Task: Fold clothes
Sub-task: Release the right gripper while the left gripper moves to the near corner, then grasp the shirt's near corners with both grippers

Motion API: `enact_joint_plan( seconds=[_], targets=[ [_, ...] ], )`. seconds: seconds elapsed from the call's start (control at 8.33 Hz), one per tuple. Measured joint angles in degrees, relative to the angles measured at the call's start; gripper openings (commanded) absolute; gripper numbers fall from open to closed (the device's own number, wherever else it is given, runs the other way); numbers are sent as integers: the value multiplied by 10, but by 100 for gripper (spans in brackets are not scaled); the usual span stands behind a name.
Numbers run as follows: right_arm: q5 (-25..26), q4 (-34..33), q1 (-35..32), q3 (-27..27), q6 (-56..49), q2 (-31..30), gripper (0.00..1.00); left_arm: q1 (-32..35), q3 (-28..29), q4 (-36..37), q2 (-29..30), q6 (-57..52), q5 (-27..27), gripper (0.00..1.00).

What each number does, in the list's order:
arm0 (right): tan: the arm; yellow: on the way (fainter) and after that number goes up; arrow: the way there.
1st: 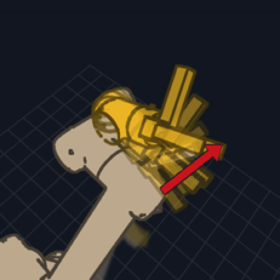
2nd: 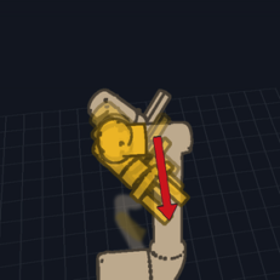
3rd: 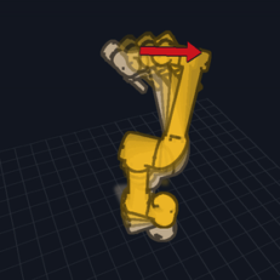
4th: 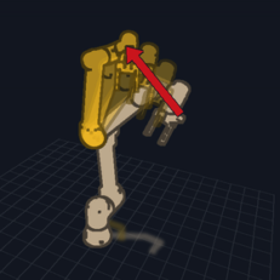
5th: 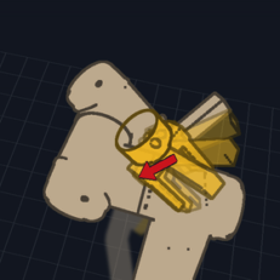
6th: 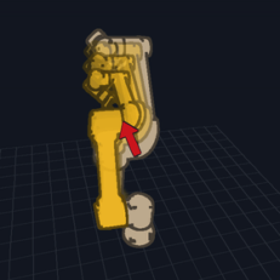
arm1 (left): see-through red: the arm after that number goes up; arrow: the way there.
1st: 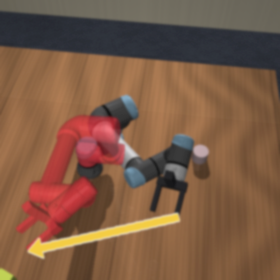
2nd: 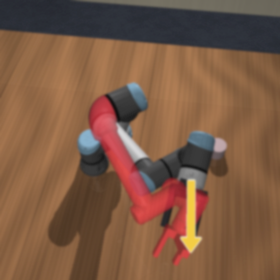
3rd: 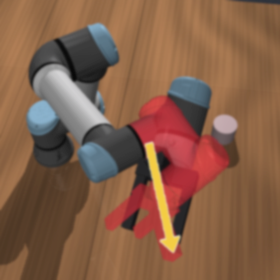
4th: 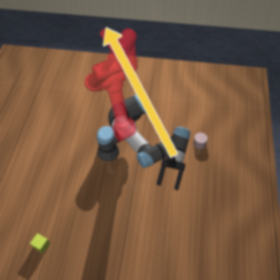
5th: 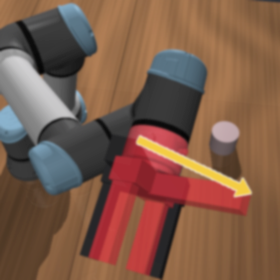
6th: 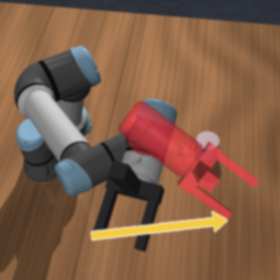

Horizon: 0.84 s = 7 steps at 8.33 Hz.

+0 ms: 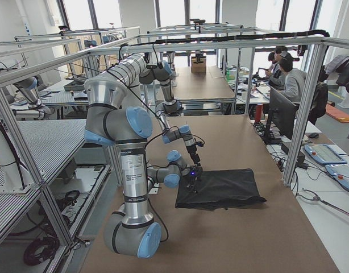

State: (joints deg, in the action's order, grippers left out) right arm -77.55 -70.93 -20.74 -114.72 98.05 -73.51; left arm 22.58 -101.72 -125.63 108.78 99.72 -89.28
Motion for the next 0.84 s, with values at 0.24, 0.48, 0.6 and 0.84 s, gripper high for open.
enact_joint_plan(
  seconds=[0.24, 0.48, 0.6, 0.84],
  targets=[
    [0, 0, 0, 0, 0, 0, 93, -78, -21, 0, 0, 50, 59, 100],
    [0, 0, 0, 0, 0, 0, 93, -119, -33, 1, 2, 63, 94, 100],
    [0, 0, 0, 0, 0, 0, 93, -126, -33, 1, 2, 64, 102, 100],
    [0, 0, 0, 0, 0, 0, 93, -131, -27, 2, 2, 65, 109, 67]
  ],
)
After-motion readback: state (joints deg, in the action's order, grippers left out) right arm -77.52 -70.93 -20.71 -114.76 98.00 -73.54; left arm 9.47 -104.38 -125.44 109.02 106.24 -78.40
